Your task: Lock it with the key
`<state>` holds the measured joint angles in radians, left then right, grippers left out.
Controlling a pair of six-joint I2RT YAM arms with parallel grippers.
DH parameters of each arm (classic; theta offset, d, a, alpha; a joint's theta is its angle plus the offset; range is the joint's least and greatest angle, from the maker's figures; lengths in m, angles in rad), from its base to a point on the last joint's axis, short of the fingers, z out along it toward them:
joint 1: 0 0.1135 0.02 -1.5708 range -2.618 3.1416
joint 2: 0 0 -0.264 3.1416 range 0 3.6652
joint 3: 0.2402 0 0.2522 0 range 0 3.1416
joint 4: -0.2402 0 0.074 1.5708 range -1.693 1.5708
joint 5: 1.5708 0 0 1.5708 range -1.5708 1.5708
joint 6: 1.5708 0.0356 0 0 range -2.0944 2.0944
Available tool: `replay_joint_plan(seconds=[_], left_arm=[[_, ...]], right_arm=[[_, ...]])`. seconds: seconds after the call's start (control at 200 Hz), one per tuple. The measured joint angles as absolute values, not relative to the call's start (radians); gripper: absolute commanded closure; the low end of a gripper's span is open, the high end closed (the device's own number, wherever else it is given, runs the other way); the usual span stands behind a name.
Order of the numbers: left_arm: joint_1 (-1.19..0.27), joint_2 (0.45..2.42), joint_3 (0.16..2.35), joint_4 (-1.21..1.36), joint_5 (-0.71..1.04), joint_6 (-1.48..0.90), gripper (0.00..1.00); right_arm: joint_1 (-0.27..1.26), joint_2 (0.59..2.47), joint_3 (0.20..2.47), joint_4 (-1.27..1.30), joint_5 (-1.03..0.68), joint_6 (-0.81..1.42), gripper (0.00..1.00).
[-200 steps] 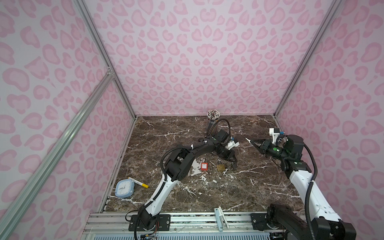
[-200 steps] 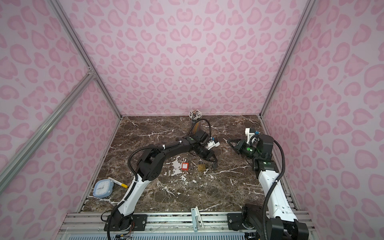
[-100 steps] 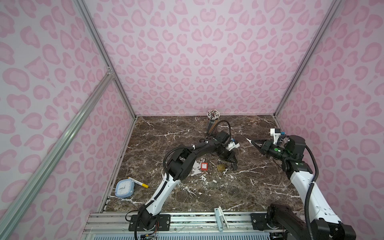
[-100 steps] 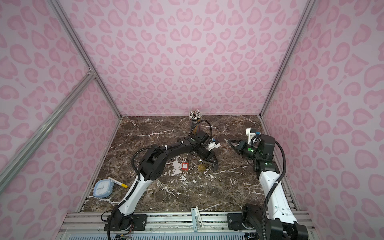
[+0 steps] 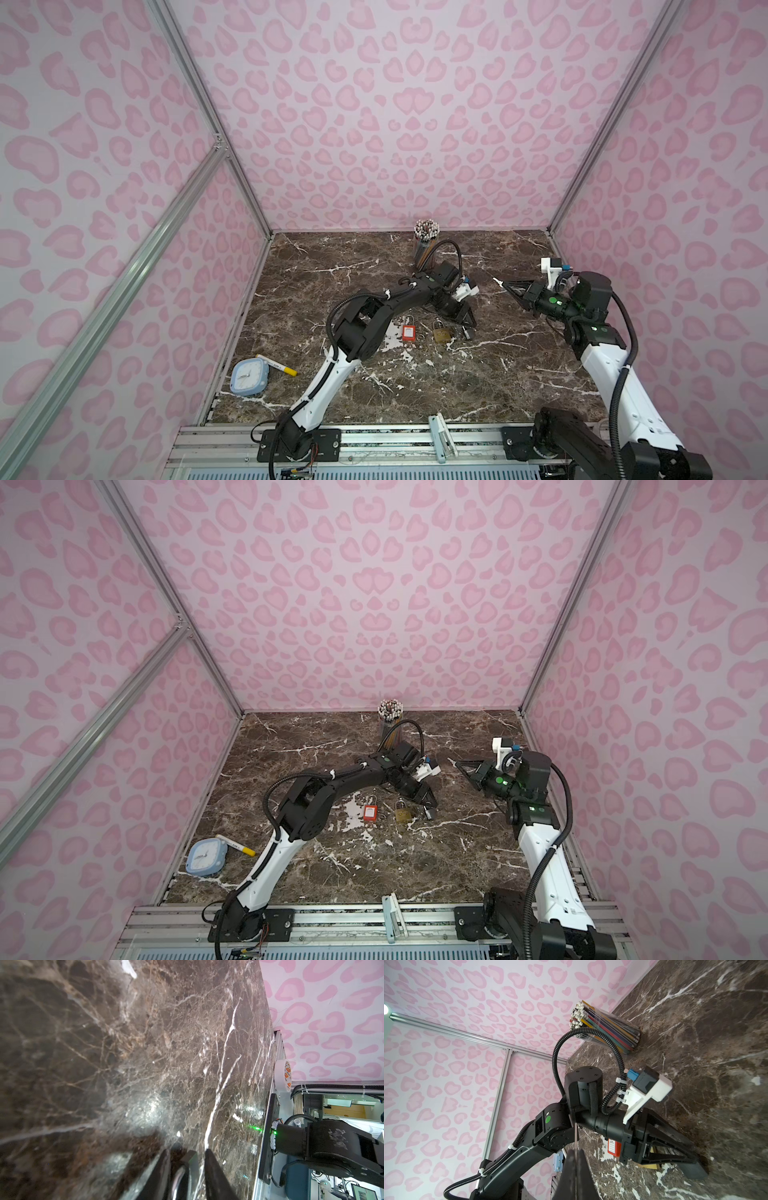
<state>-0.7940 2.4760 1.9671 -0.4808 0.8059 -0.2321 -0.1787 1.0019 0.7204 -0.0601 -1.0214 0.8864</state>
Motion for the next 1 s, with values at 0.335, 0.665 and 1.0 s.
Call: replay_joint_plan(seconds=[0.335, 0.665, 1.0], left_arm=[[-0.789, 2.476, 1.998, -0.492, 0.782, -0.233, 0.47], [-0.770, 2.476, 2.059, -0.495, 0.750, -0.237, 0.43], [-0.756, 2.407, 1.971, -0.501, 0.717, -0.243, 0.43]], right_arm=[[-0.179, 0.966, 0.671, -0.084, -1.019, 0.879, 1.00], [-0.179, 0.934, 0.583, -0.096, -0.975, 0.879, 1.00], [-0.176, 0.892, 0.422, -0.057, -0.878, 0.915, 0.99]])
